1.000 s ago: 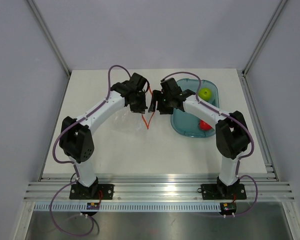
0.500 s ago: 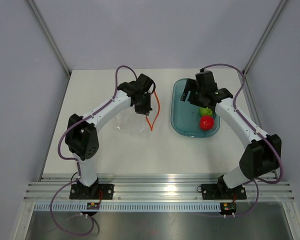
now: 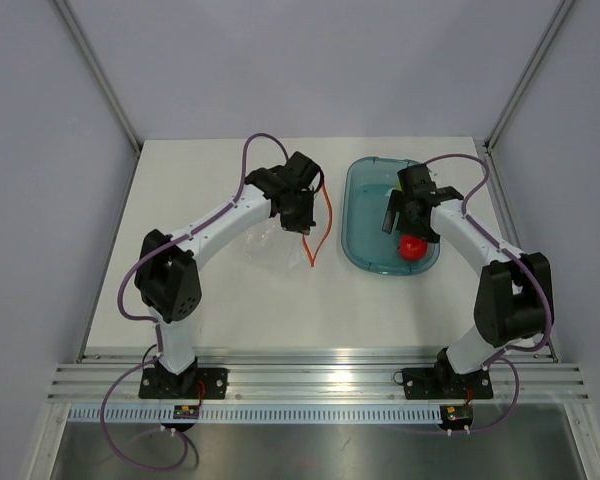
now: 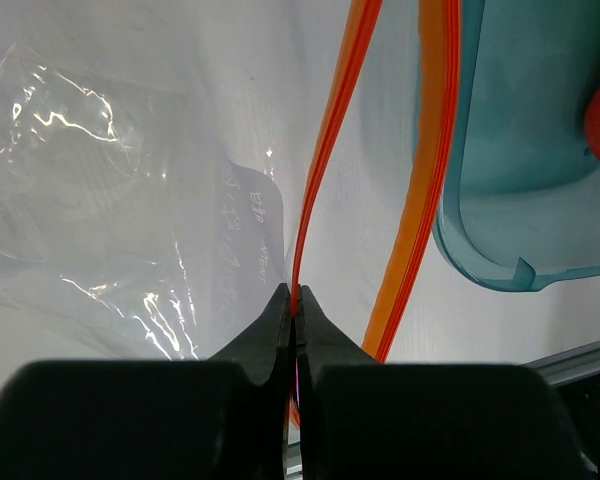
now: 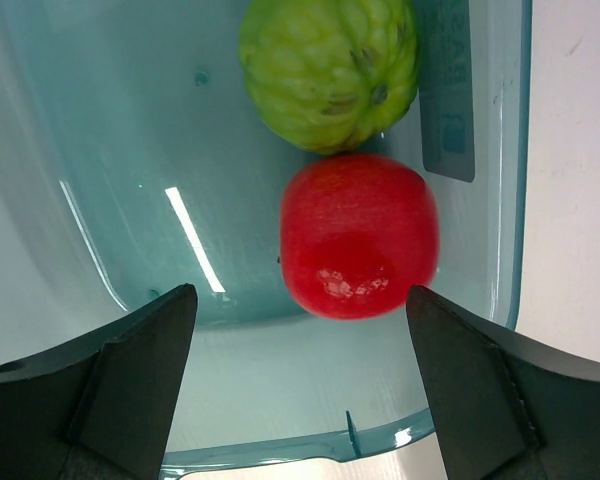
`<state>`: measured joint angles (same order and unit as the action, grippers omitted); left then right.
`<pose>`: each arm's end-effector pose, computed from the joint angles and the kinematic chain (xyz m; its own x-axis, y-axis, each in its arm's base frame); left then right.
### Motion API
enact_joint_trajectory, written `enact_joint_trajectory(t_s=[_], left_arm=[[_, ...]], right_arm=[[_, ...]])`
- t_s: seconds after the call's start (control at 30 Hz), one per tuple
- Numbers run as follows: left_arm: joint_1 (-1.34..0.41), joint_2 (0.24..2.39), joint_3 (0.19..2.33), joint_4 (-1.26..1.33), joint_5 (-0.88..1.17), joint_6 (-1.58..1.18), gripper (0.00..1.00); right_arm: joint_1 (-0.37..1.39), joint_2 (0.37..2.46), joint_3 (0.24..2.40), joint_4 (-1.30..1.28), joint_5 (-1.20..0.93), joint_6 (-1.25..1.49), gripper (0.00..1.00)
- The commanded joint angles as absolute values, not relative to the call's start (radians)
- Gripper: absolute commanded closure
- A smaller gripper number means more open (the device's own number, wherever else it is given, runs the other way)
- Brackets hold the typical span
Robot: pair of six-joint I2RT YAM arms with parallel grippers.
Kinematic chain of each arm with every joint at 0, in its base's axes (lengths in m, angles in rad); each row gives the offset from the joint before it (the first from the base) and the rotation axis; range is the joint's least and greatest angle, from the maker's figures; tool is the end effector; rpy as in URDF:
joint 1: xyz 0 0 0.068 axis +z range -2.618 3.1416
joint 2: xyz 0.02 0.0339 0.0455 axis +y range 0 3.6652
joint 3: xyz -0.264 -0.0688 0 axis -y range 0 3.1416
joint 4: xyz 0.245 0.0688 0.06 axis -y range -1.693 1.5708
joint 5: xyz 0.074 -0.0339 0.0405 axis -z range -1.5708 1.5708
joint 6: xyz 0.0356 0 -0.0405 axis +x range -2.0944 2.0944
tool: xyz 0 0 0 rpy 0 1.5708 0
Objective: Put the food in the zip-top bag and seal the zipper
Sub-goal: Pick up the fake fruit from the bin.
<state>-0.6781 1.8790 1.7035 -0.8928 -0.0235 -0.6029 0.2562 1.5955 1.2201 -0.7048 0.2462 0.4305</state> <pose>0.3156 -0.2531 0.2853 -0.9128 0.0074 -0.4084 0.1223 0.9589 -0.2561 0.3191 0.0746 0.2477 -0.8316 0.2006 -0.5179 0.2337 0.9723 0.0013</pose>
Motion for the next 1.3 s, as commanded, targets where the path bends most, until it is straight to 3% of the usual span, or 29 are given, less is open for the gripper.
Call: enact_joint_trajectory(t_s=[0.0, 0.57, 0.77, 0.8, 0.83, 0.93, 1.27], left_arm=[[-0.678, 1.881, 1.75, -0.867, -0.015, -0.603, 1.0], [-0.701, 1.894, 1.769, -0.88, -0.02, -0.609, 1.0], [-0.704, 1.894, 1.761, -0.879, -0.02, -0.609, 1.0], [-0.704, 1.896, 1.759, -0.877, -0.021, -0.609, 1.0], [-0.704, 1.898, 1.759, -0.877, -0.02, -0.607, 1.0], [-0.704, 1.899, 1.759, -0.879, -0.021, -0.606, 1.0], [-0.706, 1.902, 1.759, -0.876, -0.028, -0.6, 1.0]], right_arm=[[0.259, 1.608, 1.206, -0.71, 0.305, 0.405, 0.06], [0.259, 1.712, 1.192, -0.646, 0.328, 0.364, 0.04], [0.259, 1.692, 1.18, -0.626, 0.325, 0.364, 0.19], [0.258, 1.687, 1.178, -0.624, 0.319, 0.362, 0.22], [0.259, 1.684, 1.175, -0.624, 0.318, 0.364, 0.33], [0.261, 1.654, 1.167, -0.624, 0.293, 0.368, 0.42], [0.259, 1.48, 1.18, -0.649, 0.184, 0.394, 0.46]])
